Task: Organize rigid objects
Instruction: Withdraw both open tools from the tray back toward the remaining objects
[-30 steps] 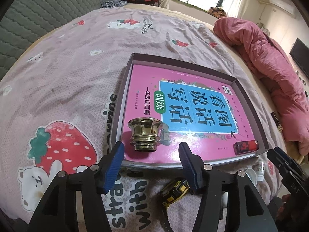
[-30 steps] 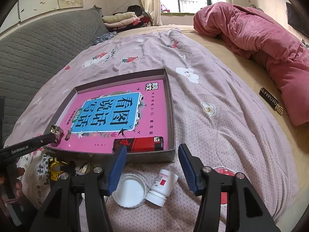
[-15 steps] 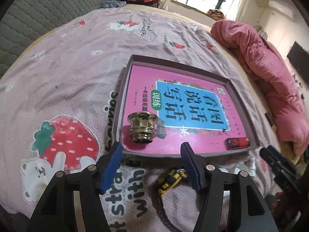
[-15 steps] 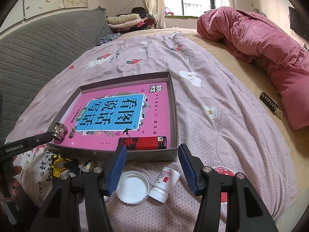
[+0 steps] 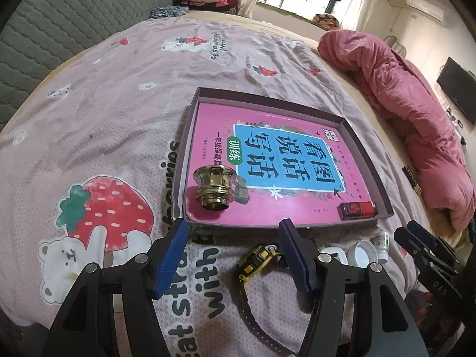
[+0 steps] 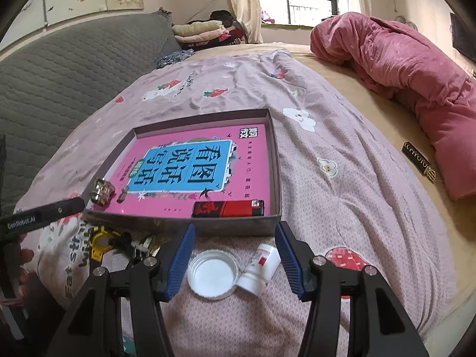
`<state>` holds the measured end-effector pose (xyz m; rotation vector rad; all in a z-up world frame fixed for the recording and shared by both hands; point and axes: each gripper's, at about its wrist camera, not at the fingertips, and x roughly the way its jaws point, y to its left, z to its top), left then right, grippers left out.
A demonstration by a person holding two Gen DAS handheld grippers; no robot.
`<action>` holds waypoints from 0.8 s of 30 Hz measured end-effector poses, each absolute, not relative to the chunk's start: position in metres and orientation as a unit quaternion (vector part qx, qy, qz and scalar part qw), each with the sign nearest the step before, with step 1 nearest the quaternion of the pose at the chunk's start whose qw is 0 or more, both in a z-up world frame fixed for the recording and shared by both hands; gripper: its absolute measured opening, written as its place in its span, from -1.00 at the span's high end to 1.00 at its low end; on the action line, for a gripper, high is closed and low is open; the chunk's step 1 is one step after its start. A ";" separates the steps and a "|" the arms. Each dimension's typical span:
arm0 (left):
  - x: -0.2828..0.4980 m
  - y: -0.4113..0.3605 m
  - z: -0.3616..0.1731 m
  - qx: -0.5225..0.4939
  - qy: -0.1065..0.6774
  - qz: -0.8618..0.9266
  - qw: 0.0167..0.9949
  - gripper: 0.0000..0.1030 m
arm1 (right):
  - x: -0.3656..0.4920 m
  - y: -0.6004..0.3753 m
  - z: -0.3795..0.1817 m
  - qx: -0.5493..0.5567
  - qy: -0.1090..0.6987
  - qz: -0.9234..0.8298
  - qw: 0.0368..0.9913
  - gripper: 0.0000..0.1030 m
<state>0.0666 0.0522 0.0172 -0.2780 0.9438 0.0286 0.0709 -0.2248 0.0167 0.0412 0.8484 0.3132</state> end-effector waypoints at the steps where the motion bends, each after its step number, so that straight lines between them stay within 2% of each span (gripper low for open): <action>1: 0.066 0.052 0.017 -0.133 0.453 0.013 0.881 -0.26 | 0.069 -0.224 0.016 0.017 0.411 0.153 0.899 -0.08; 24: 0.040 0.040 0.023 -0.117 0.463 -0.007 0.879 -0.26 | 0.048 -0.226 0.018 0.008 0.417 0.164 0.894 -0.08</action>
